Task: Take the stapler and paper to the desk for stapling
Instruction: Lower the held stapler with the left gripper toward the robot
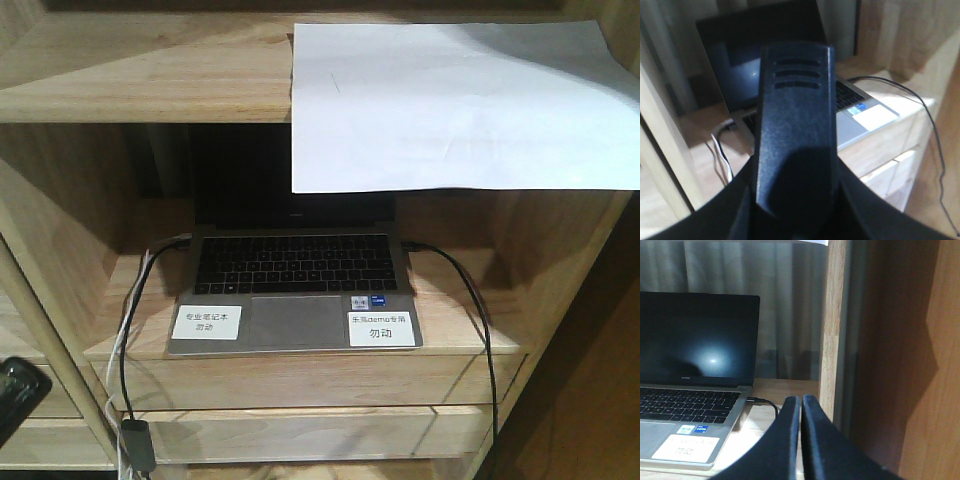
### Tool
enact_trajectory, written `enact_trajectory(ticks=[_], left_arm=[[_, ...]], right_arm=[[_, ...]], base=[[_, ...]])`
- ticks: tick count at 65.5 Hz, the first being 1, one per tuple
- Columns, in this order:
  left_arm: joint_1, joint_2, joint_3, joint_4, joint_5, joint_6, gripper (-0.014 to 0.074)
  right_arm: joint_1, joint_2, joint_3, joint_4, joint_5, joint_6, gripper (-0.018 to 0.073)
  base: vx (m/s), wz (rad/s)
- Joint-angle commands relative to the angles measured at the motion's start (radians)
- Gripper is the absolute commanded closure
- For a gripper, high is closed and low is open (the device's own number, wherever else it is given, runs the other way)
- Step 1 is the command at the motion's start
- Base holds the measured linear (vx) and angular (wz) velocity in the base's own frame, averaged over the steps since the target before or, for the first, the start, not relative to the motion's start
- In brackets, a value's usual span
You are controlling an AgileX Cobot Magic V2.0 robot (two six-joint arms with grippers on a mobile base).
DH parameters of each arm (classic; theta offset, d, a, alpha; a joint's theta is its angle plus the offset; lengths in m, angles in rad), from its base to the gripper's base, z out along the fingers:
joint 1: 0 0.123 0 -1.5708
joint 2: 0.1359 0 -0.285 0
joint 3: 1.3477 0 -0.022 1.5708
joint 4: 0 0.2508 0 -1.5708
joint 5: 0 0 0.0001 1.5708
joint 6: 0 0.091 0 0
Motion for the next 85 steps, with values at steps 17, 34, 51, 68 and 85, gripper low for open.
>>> enact_trajectory(ticks=[17,34,51,68,85], left_arm=[[-0.005,-0.037,-0.016,-0.024,-0.083,-0.003,0.0603],[-0.005,-0.037,-0.016,-0.024,-0.083,-0.003,0.0603],[-0.005,-0.037,-0.016,-0.024,-0.083,-0.003,0.0603],[-0.005,-0.037,-0.016,-0.024,-0.083,-0.003,0.0603],[-0.005,-0.037,-0.016,-0.024,-0.083,-0.003,0.0603]], right_arm=[[-0.006,-0.014,0.003,-0.002,-0.073,-0.012,0.0568],[-0.006,-0.014,0.003,-0.002,-0.073,-0.012,0.0568],[-0.006,-0.014,0.003,-0.002,-0.073,-0.012,0.0568],[-0.006,-0.014,0.003,-0.002,-0.073,-0.012,0.0568],[-0.006,-0.014,0.003,-0.002,-0.073,-0.012,0.0568]], base=[[0.00,0.00],[0.00,0.00],[0.00,0.00],[0.00,0.00],[0.00,0.00]])
